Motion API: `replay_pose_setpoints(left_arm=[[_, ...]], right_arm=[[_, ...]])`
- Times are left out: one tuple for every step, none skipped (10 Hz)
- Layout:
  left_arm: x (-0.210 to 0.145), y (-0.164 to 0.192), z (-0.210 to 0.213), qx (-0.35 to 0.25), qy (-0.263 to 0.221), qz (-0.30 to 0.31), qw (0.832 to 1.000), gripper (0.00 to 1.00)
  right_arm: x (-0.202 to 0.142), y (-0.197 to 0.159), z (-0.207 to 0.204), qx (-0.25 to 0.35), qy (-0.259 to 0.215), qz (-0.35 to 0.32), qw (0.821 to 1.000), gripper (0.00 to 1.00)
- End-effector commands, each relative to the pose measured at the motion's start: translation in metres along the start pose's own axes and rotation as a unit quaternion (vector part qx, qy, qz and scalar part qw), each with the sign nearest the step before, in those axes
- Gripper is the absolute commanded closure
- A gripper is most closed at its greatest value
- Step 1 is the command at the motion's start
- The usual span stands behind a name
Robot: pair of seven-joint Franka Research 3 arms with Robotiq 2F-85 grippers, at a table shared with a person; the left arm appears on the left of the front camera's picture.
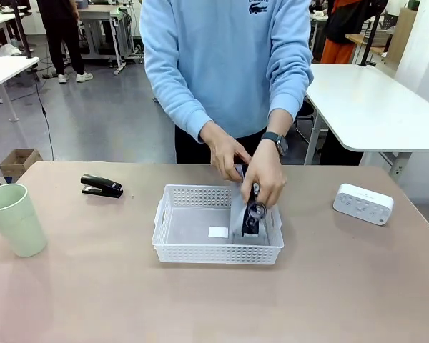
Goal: Efficiently arrange items inside the basket to fit them all.
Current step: Pick up the Digital clock and place it inside the Organizing basket.
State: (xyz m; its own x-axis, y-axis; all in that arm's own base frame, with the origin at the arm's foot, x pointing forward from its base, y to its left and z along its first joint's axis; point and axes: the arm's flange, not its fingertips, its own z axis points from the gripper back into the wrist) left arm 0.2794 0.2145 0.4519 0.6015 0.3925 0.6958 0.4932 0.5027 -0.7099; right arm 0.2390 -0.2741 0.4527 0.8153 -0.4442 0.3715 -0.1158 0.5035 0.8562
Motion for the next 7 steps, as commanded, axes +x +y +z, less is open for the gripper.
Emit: replay_pose_setpoints(left_arm=[[0.002, 0.0, 0.0, -0.009, -0.012, -0.012, 1.0, 0.0], [0.002, 0.0, 0.0, -0.009, -0.012, -0.012, 1.0, 0.0], [0.002, 0.0, 0.0, -0.009, -0.012, -0.012, 1.0, 0.0], [0.002, 0.0, 0.0, -0.009, -0.012, -0.012, 1.0, 0.0], [0.002, 0.0, 0.0, -0.009, -0.012, -0.012, 1.0, 0.0], [0.002, 0.0, 0.0, -0.009, -0.012, -0.012, 1.0, 0.0], [0.002, 0.0, 0.0, -0.009, -0.012, -0.012, 1.0, 0.0]], right_arm=[[0.03, 0.067, -0.076, -0.109, 0.115, 0.179, 0.971, 0.0], [0.039, 0.089, -0.112, -0.156, 0.166, 0.27, 0.936, 0.0], [0.042, 0.102, -0.144, -0.203, 0.215, 0.359, 0.885, 0.0], [0.04, 0.111, -0.169, -0.232, 0.262, 0.443, 0.825, 0.0], [0.032, 0.117, -0.189, -0.211, 0.326, 0.518, 0.762, 0.0], [0.022, 0.119, -0.2, -0.189, 0.359, 0.553, 0.728, 0.0], [0.014, 0.118, -0.207, -0.184, 0.375, 0.577, 0.702, 0.0]])
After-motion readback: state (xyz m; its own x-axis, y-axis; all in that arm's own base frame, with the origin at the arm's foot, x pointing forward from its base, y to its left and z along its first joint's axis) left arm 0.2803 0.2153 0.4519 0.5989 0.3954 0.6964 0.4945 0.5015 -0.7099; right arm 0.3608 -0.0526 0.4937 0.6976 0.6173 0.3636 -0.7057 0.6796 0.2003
